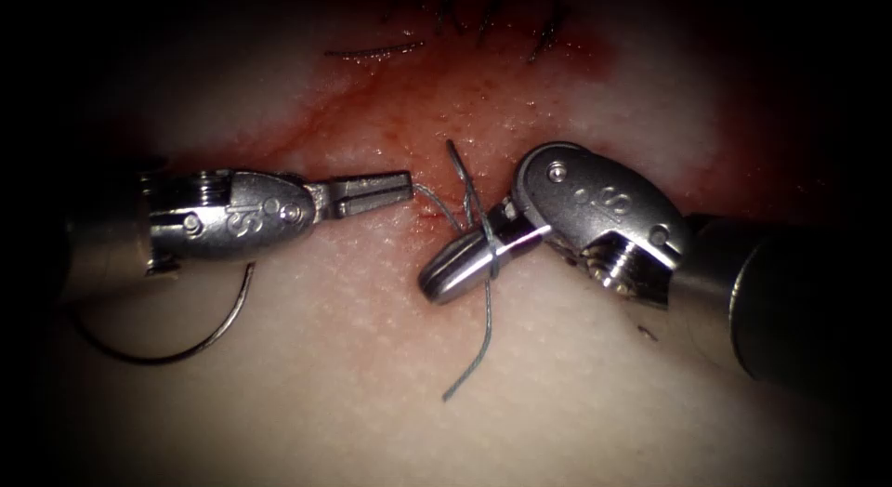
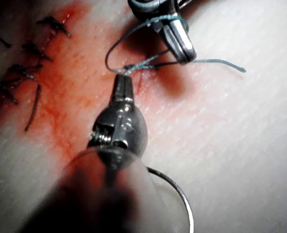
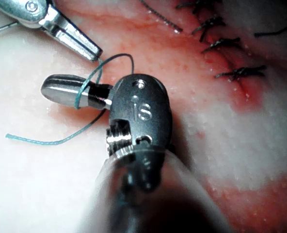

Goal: Wound Closure

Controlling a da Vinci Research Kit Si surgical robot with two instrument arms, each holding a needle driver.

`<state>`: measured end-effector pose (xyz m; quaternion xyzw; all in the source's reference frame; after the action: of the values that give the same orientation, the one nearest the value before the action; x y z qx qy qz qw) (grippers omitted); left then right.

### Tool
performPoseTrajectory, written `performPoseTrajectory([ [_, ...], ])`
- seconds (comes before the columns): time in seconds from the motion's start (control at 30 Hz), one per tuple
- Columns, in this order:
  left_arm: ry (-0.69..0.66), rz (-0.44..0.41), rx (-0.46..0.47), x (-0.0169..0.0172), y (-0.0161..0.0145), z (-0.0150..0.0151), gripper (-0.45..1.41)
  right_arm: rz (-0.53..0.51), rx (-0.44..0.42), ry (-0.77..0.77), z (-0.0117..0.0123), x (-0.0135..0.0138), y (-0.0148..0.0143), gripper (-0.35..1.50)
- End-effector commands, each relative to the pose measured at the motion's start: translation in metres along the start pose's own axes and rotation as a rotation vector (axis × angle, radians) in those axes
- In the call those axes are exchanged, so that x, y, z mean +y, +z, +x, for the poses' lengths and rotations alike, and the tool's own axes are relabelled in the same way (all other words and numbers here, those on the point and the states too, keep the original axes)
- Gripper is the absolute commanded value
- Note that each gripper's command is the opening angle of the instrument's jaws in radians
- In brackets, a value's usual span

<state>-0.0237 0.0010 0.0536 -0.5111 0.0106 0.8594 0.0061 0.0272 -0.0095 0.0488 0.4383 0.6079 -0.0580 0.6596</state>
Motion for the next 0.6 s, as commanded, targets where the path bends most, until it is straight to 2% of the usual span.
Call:
performPoseTrajectory([
  [0.03,-0.001,0.0,0.001,0.0,0.0008,-0.0003,-0.45,0.008,-0.005,-0.005,-0.0005,0.0006,0.0006,0.32],
  [0.13,-0.004,-0.004,0.002,0.0002,0.0007,-0.0004,-0.45,0.053,-0.044,-0.015,-0.0006,0.0001,0.0012,0.58],
  [0.2,-0.003,-0.004,0.003,0.0003,0.0007,-0.0004,-0.45,0.09,-0.079,-0.016,-0.0008,-0.0003,0.0017,0.63],
  [0.27,-0.001,-0.004,0.003,0.0004,0.0008,-0.0005,-0.45,0.122,-0.11,-0.007,-0.0011,-0.0007,0.0025,0.86],
  [0.37,-0.006,-0.008,-0.002,0.0005,0.0008,-0.0005,-0.45,0.16,-0.147,0.001,-0.0017,-0.001,0.0032,0.94],
  [0.6,-0.007,-0.005,-0.005,0.0008,0.0006,-0.0008,-0.45,0.213,-0.208,-0.007,-0.0031,-0.0006,0.0044,0.94],
])
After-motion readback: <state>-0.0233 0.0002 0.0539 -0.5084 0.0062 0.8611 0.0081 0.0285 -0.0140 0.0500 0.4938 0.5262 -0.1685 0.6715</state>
